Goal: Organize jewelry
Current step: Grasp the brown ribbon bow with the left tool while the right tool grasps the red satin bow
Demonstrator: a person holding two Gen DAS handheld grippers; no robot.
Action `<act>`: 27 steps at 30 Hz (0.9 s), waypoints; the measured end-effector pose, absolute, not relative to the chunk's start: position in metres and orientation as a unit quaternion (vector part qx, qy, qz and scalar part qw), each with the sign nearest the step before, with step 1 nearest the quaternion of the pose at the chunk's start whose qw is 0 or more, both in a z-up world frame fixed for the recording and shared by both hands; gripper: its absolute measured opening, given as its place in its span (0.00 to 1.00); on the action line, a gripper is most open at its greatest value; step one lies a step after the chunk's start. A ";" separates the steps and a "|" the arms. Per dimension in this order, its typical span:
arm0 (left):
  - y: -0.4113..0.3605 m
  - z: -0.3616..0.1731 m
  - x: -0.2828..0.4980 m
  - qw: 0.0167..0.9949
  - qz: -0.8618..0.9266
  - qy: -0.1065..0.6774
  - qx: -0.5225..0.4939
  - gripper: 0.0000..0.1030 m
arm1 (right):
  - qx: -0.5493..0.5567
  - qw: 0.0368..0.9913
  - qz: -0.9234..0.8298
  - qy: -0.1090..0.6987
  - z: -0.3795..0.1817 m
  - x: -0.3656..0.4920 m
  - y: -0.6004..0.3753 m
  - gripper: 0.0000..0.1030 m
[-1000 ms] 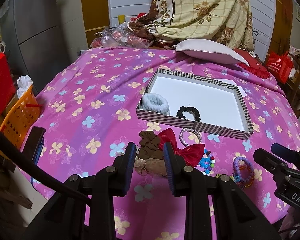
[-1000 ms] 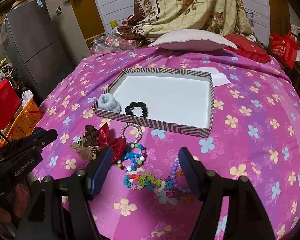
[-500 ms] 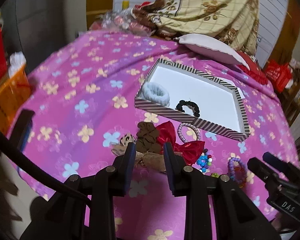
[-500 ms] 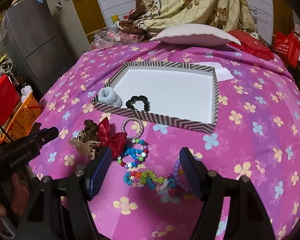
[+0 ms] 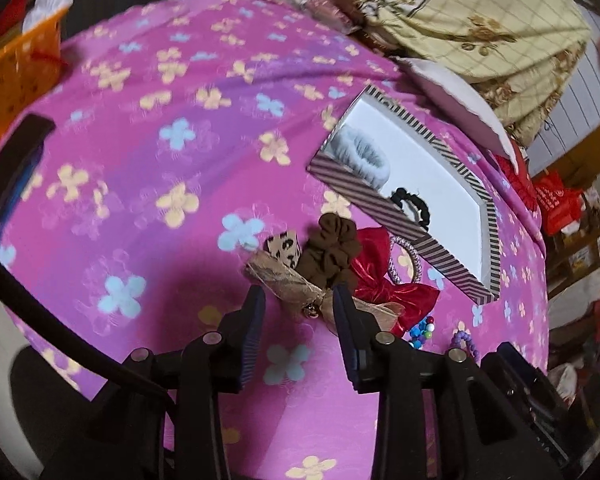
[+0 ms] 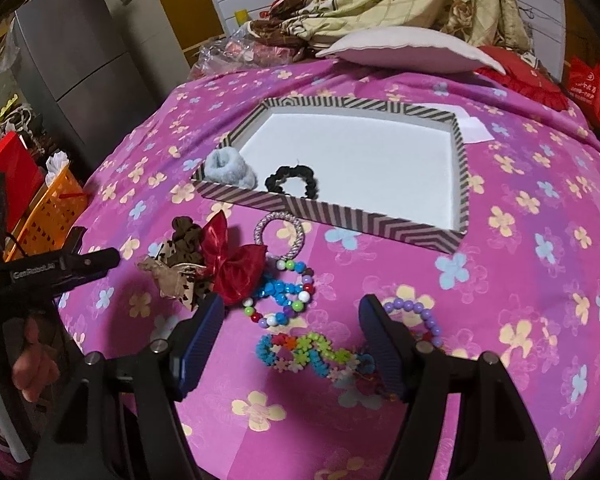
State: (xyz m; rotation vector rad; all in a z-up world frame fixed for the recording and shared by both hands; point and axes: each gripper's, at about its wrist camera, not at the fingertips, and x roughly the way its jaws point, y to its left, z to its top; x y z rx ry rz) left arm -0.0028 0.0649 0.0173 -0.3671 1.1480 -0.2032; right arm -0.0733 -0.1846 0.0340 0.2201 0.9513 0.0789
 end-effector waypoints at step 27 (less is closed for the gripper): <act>0.059 -0.022 0.020 0.803 -0.086 0.567 -0.165 0.33 | 0.028 0.872 0.103 0.477 0.017 -0.022 -0.146 0.70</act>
